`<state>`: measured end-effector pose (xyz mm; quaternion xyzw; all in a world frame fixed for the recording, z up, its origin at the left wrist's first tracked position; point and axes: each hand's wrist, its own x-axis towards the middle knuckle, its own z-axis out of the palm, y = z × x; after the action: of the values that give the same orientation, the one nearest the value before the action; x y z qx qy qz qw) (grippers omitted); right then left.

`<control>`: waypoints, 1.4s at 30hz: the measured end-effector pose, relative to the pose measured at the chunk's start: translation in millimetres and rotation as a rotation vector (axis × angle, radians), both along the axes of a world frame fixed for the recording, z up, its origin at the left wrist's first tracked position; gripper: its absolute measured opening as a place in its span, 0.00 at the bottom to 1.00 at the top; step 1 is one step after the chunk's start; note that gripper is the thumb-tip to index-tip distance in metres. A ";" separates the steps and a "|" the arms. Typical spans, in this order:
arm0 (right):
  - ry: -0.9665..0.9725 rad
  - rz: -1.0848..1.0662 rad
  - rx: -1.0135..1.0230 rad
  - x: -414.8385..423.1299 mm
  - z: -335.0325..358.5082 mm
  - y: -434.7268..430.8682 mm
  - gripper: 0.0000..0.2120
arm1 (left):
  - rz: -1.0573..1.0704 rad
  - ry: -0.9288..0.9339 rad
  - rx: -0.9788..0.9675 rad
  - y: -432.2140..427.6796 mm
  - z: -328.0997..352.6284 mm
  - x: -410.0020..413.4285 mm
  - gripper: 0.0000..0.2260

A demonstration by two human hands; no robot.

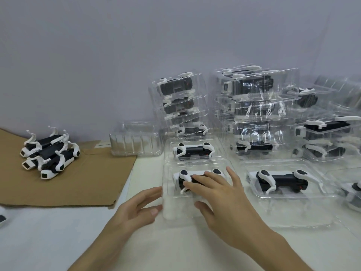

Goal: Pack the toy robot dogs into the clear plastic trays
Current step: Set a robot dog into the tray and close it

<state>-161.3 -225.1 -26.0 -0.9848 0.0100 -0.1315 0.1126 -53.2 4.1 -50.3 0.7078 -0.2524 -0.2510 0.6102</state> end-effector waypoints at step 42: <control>-0.032 0.099 -0.013 278.5 57.6 61.0 0.29 | 0.512 -0.306 0.047 -16.1 -11.6 -3.9 0.13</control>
<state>117.2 -164.1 31.6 -0.9826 -0.0416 -0.1416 0.1130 -57.1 -12.1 -61.9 0.7921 -0.1491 0.0148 0.5918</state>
